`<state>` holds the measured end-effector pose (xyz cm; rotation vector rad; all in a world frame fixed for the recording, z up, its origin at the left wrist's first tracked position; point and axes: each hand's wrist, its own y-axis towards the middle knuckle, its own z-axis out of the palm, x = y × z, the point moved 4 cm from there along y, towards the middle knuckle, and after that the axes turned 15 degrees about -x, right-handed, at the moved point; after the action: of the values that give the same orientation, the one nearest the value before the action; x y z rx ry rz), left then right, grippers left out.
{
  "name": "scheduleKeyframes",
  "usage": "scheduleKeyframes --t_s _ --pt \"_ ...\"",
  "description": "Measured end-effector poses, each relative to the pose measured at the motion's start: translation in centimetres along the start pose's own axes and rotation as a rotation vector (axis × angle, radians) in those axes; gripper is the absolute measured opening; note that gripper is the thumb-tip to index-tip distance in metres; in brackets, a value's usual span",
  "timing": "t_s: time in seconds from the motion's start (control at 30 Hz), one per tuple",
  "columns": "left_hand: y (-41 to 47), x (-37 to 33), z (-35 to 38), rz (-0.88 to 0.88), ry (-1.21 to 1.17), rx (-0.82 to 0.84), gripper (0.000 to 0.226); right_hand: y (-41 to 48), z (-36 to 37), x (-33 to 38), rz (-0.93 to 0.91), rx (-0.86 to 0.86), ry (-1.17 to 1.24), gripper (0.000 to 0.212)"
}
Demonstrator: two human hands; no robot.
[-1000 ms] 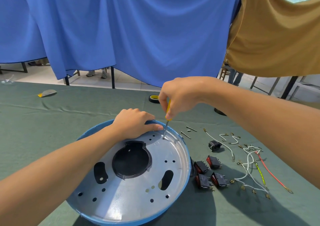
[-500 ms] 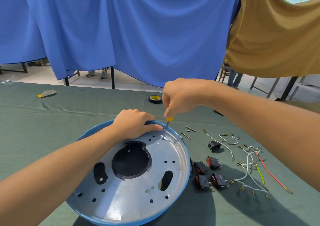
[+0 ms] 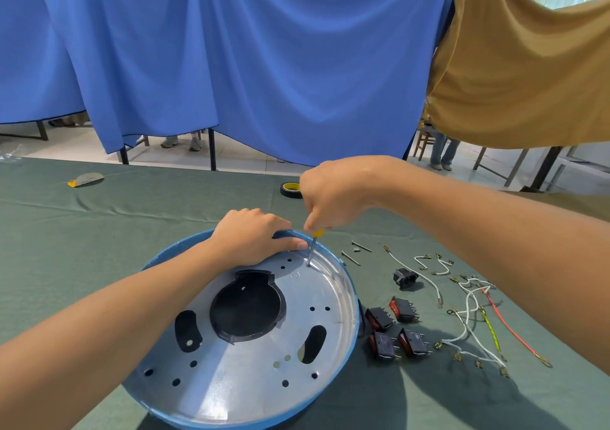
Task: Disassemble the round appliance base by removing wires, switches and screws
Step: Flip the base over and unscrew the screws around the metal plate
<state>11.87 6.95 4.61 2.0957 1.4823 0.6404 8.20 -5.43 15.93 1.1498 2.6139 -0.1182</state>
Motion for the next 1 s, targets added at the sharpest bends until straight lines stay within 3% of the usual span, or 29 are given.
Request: scheduleKeyframes --t_s 0.07,0.17,0.23,0.4,0.57,0.77,0.8,0.93,1.0 --pt "-0.1 0.0 0.1 0.0 -0.005 0.009 0.079 -0.1 -0.5 0.3 -0.054 -0.044 -0.034 0.039" --pt "0.0 0.0 0.2 0.002 -0.028 0.007 0.076 0.0 -0.8 0.0 -0.093 -0.077 -0.02 0.011" --pt "0.1 0.0 0.2 0.008 -0.029 0.018 0.079 0.2 -0.5 -0.4 -0.059 -0.082 0.111 0.004" --pt "0.0 -0.2 -0.1 0.013 -0.021 0.007 0.066 0.6 0.1 -1.5 0.12 -0.051 0.188 0.061" --pt "0.0 -0.2 0.0 0.022 -0.026 0.02 0.07 0.4 -0.1 -1.0 0.096 -0.058 0.068 0.034" --pt "0.1 -0.1 -0.1 0.013 -0.033 -0.003 0.078 0.5 -0.4 -0.7 0.022 -0.072 0.203 0.008" --pt "0.0 0.0 0.0 0.007 -0.03 -0.001 0.08 0.6 -0.1 -0.8 0.03 -0.066 0.221 0.01" --pt "-0.1 0.0 0.0 0.0 -0.038 -0.006 0.071 0.5 0.1 -1.3 0.119 -0.059 0.153 0.056" --pt "0.0 -0.1 0.0 0.007 -0.051 -0.004 0.071 0.3 0.1 -1.2 0.11 -0.026 0.101 0.052"
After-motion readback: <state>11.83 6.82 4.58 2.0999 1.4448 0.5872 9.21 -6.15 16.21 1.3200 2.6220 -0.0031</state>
